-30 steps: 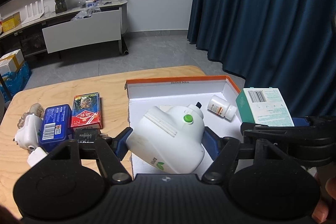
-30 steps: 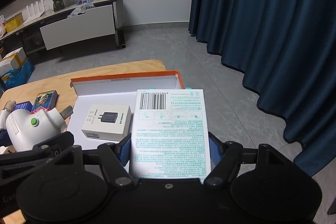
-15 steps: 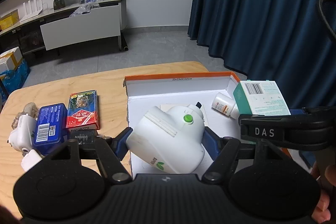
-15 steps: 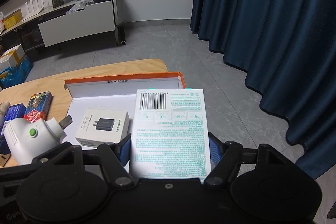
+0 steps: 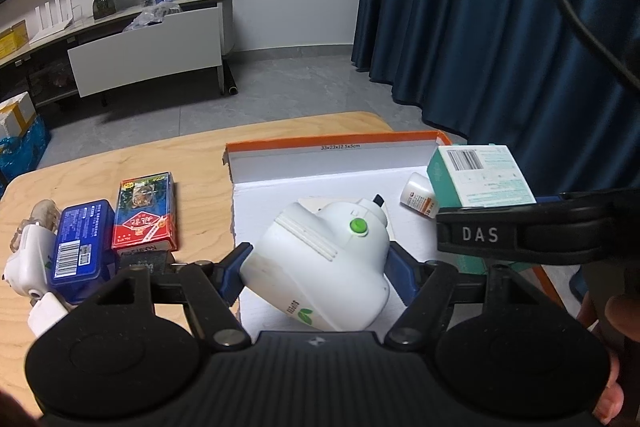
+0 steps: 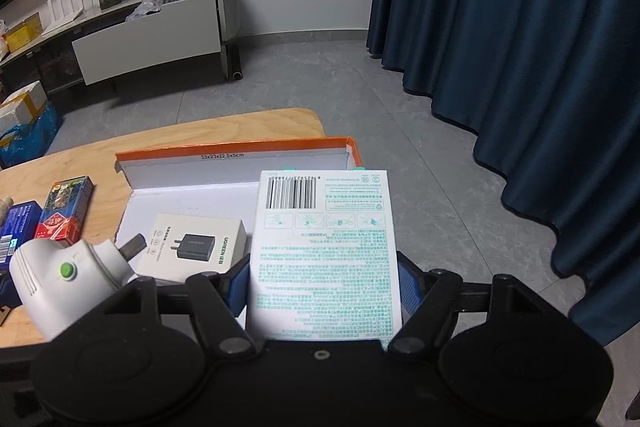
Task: Organize rigid objects
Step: 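Lower the teal box into the white box with the right gripper while the left lowers the adapter, then open the right gripper to release the teal box while the left gripper releases the adapter, then withdraw both grippers from the white box toward the remaining table items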
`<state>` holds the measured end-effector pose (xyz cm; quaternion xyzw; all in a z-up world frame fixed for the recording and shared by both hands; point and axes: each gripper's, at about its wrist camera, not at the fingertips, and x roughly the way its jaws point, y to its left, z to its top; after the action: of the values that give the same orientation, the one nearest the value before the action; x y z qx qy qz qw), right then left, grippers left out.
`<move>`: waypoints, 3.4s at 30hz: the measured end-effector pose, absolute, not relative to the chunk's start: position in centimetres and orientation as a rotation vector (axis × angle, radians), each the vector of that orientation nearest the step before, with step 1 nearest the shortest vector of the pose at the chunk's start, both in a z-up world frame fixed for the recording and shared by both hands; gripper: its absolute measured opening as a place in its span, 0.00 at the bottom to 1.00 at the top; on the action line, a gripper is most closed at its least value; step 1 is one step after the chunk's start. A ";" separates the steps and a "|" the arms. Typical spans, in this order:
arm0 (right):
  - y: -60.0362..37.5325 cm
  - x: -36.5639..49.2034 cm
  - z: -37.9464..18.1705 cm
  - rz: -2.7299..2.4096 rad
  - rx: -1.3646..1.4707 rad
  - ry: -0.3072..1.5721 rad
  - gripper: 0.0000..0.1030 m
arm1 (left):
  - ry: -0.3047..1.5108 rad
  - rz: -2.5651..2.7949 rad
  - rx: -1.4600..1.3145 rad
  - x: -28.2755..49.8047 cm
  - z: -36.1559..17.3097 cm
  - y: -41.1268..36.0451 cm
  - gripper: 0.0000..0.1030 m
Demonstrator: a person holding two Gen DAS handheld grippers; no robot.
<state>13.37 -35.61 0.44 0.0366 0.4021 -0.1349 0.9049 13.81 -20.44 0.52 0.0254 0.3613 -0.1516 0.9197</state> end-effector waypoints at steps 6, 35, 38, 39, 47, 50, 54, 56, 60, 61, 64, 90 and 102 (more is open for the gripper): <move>-35.8 14.1 0.2 -0.276 0.077 0.837 0.82 | 0.747 -0.318 0.055 14.0 0.3 -20.6 0.70; -37.4 15.6 0.6 -0.240 0.095 0.810 0.81 | 0.764 -0.378 0.066 14.7 -0.7 -22.6 0.70; -37.7 15.2 1.2 -0.237 0.110 0.793 0.81 | 0.769 -0.411 0.068 14.6 -0.8 -23.2 0.70; -37.8 15.1 1.4 -0.240 0.111 0.788 0.82 | 0.771 -0.423 0.069 14.5 -0.9 -23.4 0.70; -37.7 14.0 2.7 -0.253 0.115 0.755 0.82 | 0.764 -0.481 0.048 13.9 -0.7 -23.7 0.83; -37.5 13.4 3.2 -0.252 0.116 0.743 0.82 | 0.751 -0.458 0.039 13.6 0.0 -23.0 0.83; -37.0 12.5 3.8 -0.250 0.118 0.731 0.82 | 0.748 -0.402 0.037 13.3 0.9 -21.5 0.83; -36.6 12.1 3.9 -0.246 0.120 0.730 0.82 | 0.744 -0.364 0.047 12.9 1.2 -20.7 0.83; -35.5 11.1 3.8 -0.237 0.124 0.739 0.82 | 0.742 -0.306 0.043 12.4 1.7 -18.5 0.83; -35.1 10.9 3.8 -0.230 0.127 0.743 0.82 | 0.740 -0.291 0.043 12.2 1.9 -17.9 0.83; -33.9 10.3 3.5 -0.214 0.125 0.750 0.82 | 0.740 -0.247 0.027 11.7 2.2 -16.1 0.83; -20.8 10.6 2.0 0.002 0.045 0.809 0.82 | 0.731 -0.024 -0.042 9.0 2.2 -4.4 0.83; -18.1 11.3 0.9 0.038 0.024 0.835 0.82 | 0.742 0.004 -0.077 9.2 1.3 -2.0 0.83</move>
<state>11.30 -18.12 0.90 0.0117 0.4052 0.0183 0.9140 9.15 -2.01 1.28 -0.0375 0.3625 0.0021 0.9312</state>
